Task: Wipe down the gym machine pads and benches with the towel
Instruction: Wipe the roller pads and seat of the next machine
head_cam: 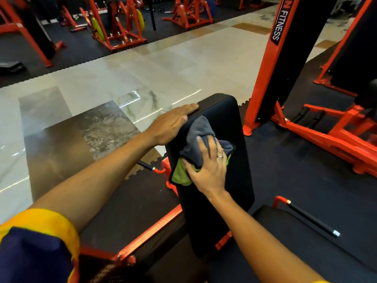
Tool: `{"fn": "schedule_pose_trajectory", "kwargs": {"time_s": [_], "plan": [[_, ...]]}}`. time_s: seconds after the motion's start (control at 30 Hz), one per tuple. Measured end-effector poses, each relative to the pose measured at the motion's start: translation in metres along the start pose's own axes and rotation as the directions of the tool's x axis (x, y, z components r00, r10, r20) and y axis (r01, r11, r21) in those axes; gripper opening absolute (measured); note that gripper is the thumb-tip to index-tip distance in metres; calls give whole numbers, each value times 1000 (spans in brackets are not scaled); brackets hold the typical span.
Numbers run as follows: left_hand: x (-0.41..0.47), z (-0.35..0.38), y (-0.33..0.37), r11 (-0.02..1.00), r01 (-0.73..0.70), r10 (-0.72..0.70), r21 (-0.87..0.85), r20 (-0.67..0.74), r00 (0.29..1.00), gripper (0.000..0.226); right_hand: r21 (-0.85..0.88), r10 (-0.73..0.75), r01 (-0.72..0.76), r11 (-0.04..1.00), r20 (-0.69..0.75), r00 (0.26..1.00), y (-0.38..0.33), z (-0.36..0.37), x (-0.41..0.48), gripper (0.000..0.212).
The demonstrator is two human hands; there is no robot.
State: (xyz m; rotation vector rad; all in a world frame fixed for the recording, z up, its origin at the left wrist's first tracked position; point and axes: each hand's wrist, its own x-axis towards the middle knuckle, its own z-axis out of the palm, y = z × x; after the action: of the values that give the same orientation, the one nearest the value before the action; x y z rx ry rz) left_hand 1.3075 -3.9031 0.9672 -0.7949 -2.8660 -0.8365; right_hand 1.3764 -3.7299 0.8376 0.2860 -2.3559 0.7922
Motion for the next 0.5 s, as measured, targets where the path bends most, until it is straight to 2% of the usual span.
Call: {"fn": "schedule_pose_trajectory", "kwargs": {"time_s": [0.07, 0.13, 0.17, 0.23, 0.37, 0.43, 0.5], "plan": [[-9, 3, -2, 1000, 0, 1, 9, -64, 998, 51, 93, 228, -231, 969, 35, 973, 7, -4, 8, 79], [-20, 8, -3, 1000, -7, 6, -11, -143, 990, 49, 240, 503, -507, 828, 82, 861, -7, -10, 28, 76], [-25, 12, -4, 999, -13, 7, -29, -179, 984, 49, 269, 561, -563, 781, 93, 823, -19, -11, 37, 74], [-30, 21, -4, 996, -26, 6, -82, -230, 973, 49, 242, 516, -514, 823, 59, 855, -46, -16, 42, 72], [-28, 26, -7, 989, -70, 29, -128, -301, 953, 50, 135, 205, -205, 969, 20, 979, -64, -7, -5, 80], [-26, 27, -7, 991, -82, 45, -103, -320, 946, 49, 14, 69, -70, 997, 44, 997, -45, 10, -41, 93], [-26, 29, -7, 991, -88, 48, -99, -357, 933, 48, -45, 69, -65, 997, 90, 994, -32, 18, -69, 108]]}}
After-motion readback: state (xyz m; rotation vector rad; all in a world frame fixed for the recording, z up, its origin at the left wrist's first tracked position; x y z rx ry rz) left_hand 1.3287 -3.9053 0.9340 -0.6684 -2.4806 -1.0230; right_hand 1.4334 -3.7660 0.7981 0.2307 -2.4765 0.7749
